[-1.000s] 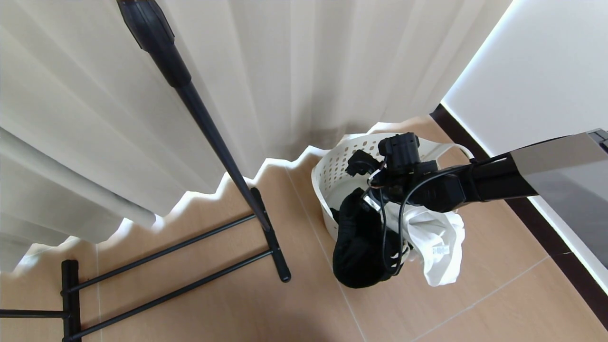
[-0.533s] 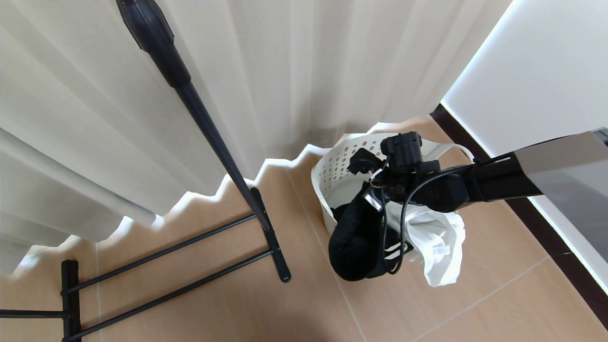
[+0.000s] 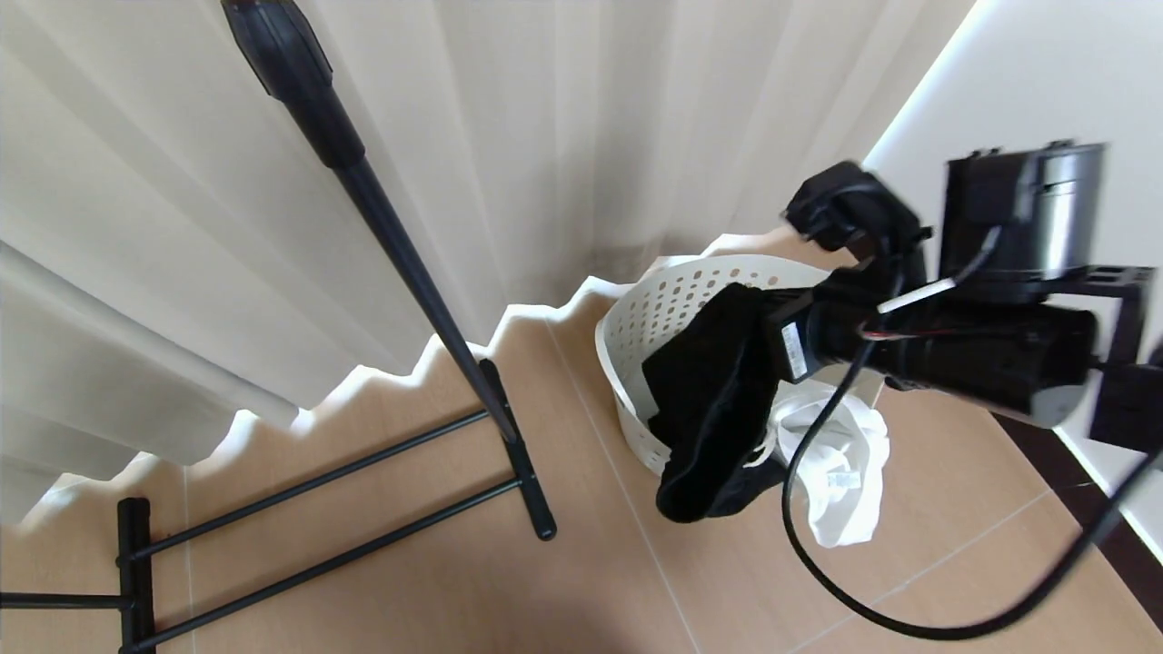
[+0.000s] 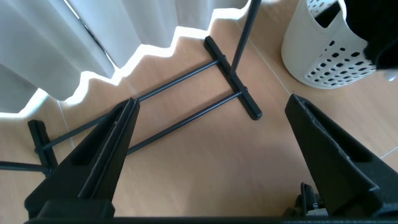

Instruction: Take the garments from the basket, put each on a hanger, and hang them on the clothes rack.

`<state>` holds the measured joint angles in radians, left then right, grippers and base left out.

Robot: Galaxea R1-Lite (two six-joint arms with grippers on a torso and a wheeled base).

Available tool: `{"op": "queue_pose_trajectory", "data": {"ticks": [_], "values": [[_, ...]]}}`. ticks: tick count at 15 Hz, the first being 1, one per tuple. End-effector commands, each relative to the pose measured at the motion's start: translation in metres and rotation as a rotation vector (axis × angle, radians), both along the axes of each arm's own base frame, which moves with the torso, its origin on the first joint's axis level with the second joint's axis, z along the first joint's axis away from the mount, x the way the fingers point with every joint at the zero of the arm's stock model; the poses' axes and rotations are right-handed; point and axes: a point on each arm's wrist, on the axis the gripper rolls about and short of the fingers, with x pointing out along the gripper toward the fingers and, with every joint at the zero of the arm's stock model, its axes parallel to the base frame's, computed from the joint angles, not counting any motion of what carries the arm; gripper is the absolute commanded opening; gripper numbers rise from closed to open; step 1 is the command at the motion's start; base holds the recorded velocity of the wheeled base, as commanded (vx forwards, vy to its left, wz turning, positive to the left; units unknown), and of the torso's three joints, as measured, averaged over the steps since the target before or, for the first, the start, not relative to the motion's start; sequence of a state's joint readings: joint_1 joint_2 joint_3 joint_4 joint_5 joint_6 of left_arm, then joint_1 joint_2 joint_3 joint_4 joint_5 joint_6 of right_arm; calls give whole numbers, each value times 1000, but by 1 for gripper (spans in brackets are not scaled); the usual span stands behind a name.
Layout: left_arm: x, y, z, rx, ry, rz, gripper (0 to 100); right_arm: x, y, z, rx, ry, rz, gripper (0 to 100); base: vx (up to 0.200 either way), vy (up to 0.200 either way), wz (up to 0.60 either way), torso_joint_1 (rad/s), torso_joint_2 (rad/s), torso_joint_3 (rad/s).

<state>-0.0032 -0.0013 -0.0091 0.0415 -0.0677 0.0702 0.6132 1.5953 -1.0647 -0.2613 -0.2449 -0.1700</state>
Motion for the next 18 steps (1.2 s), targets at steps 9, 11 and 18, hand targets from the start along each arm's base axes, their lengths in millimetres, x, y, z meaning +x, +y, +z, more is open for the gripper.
{"op": "queue_pose_trajectory", "data": {"ticks": [9,11,18], "values": [[0,0,0,2,1,-1,100,-121,-48,48,303,-193,240,0,0,0,0,0,0,0],[0,0,0,0,1,-1,100,-113,-48,45,292,-187,209,0,0,0,0,0,0,0],[0,0,0,0,1,-1,100,-109,-47,43,284,-179,201,0,0,0,0,3,1,89]]}}
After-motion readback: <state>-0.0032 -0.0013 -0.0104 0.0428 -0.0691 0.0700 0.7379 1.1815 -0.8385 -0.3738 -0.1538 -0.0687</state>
